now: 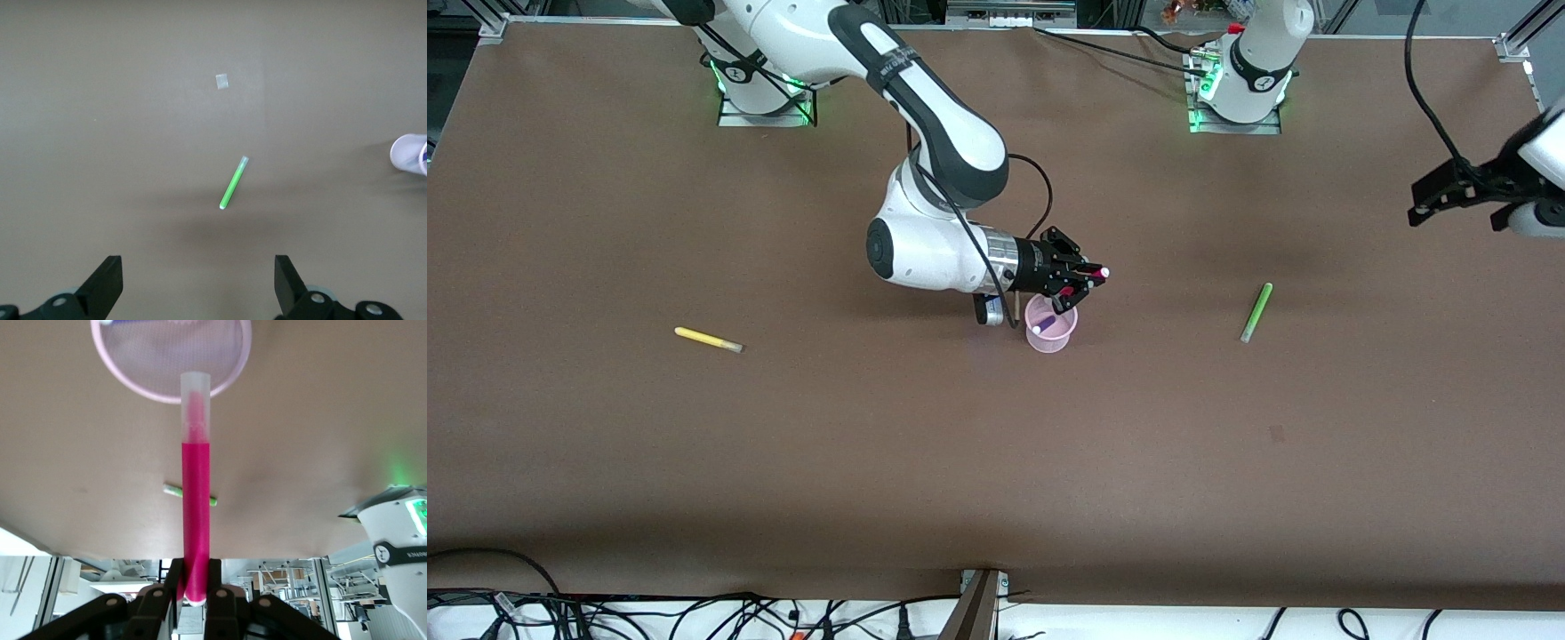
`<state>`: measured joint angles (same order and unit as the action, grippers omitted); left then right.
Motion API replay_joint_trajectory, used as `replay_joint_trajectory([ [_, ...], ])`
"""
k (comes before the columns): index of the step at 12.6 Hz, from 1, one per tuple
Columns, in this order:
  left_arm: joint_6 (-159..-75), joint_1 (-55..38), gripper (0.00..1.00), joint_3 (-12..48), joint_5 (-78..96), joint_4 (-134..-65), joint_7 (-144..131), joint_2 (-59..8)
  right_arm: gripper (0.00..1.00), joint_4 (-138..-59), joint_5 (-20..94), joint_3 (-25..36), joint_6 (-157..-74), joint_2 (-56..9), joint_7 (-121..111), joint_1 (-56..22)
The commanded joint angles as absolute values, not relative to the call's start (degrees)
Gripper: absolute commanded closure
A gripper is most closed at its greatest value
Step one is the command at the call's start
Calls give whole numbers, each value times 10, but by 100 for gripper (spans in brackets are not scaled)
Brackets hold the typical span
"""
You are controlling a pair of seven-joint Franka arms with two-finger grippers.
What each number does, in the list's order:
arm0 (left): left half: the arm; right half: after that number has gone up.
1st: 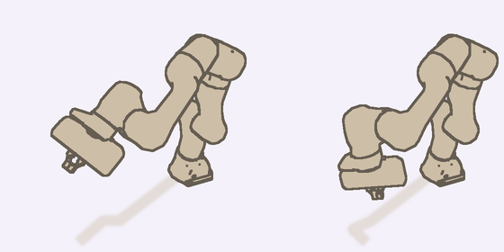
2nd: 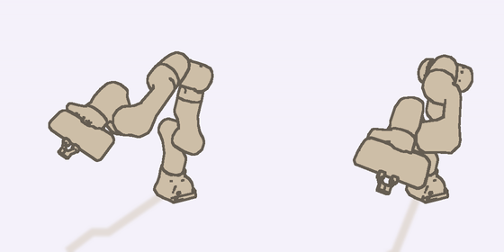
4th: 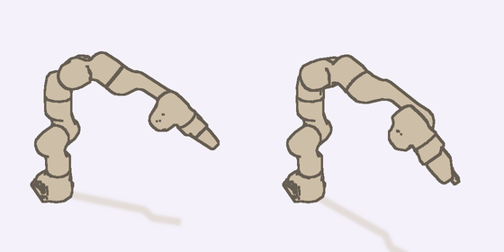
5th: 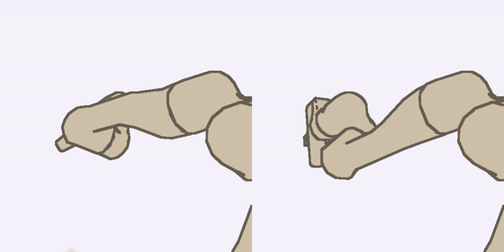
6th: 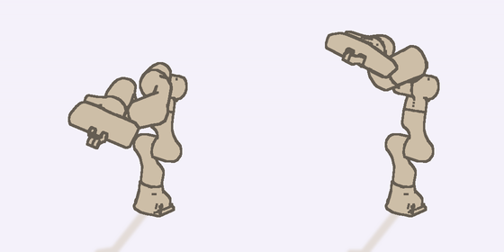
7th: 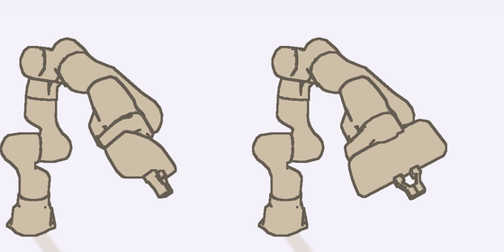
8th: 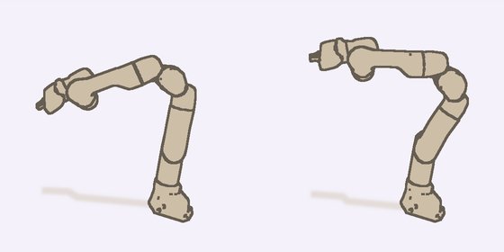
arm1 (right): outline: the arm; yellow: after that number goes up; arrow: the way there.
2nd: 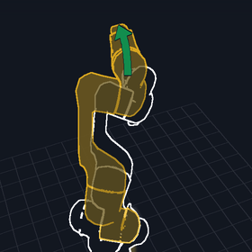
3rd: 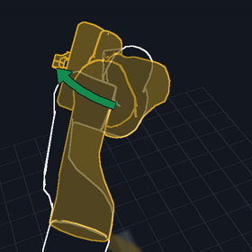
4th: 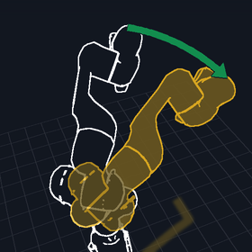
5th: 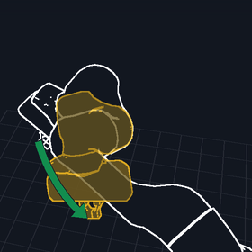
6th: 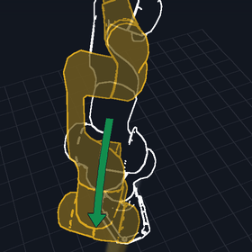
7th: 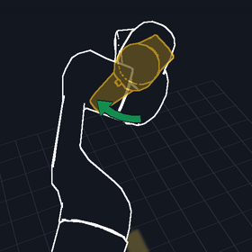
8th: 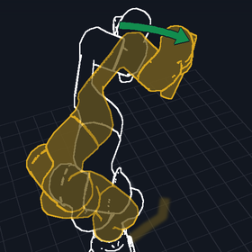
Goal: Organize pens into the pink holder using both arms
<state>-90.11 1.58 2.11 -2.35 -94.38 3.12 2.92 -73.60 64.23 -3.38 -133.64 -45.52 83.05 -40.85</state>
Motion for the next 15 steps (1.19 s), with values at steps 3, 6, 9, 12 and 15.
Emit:
replay_joint_trajectory([
  [3,-915,11,0,24,-33,-955,27,31,100,-730,655,-31,-1354,-472,827,-417],
  [6,-914,15,0,23,-33,-953,27,27,100,-722,653,-31,-1354,-481,822,-417],
  [9,-910,22,0,21,-31,-954,27,27,100,-719,653,-31,-1354,-485,811,-417],
  [12,-905,21,0,21,-31,-953,26,27,100,-719,653,-31,-1355,-494,800,-417],
  [15,-900,24,0,16,-31,-953,29,27,100,-717,654,-31,-1365,-497,795,-417],
])
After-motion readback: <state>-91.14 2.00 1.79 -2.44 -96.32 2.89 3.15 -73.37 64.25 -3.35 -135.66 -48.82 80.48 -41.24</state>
